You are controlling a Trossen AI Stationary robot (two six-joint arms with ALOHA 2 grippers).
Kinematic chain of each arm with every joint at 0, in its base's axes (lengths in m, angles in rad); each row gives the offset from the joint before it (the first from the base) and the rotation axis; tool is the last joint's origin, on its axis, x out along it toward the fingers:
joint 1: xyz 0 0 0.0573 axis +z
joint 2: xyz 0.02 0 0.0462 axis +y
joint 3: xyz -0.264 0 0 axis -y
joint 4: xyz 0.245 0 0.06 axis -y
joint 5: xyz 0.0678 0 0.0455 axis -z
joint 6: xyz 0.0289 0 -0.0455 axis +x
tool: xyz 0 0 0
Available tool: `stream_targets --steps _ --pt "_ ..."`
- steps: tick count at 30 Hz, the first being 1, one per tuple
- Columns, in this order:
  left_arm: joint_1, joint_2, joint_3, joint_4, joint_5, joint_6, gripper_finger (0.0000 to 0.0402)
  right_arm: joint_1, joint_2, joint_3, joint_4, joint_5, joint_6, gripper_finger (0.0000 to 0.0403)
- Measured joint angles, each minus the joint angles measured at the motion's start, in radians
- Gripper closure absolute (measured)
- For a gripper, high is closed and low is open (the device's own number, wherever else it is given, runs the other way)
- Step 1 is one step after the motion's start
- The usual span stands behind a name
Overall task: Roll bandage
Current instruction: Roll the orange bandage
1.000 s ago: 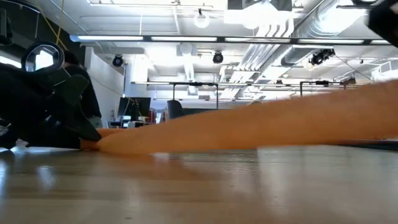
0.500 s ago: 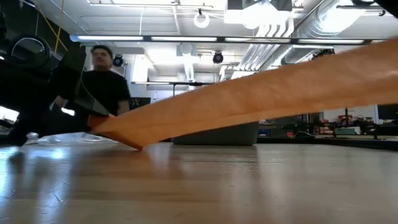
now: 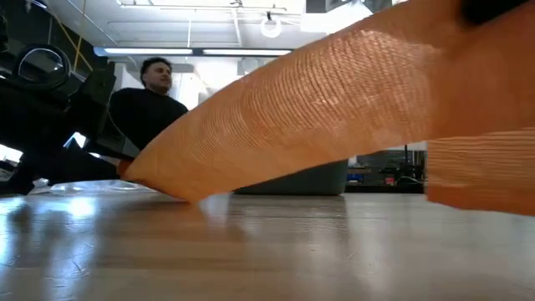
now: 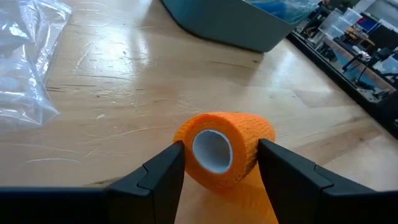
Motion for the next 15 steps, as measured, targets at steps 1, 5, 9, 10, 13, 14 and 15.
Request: stream_targets --steps 1,5,9,10,13,14,15 --pt "-0.002 0.000 0.000 0.001 0.001 0.007 0.0209 -0.005 0.000 0.000 -0.001 0.003 -0.005 0.0402" --pt "-0.005 0.000 0.000 0.004 0.017 0.031 0.0209 -0.025 0.000 0.000 -0.052 -0.014 0.013 0.0384" --pt "-0.005 0.000 0.000 0.006 0.033 0.037 0.0209 -0.051 0.000 0.000 -0.113 -0.093 0.041 0.0331" --pt "-0.005 0.000 0.000 0.009 0.040 0.043 0.0209 -0.058 -0.003 0.000 -0.127 -0.120 0.039 0.0316" --pt "-0.005 0.000 0.001 0.032 0.047 0.072 0.0209 -0.083 -0.029 0.002 -0.162 -0.229 -0.013 0.0276" --pt "-0.005 0.000 0.001 0.037 0.047 0.082 0.0209 -0.092 -0.039 0.007 -0.169 -0.246 -0.030 0.0267" --pt "-0.005 0.000 0.001 0.041 0.046 0.090 0.0209 -0.098 -0.051 0.009 -0.166 -0.244 -0.045 0.0260"
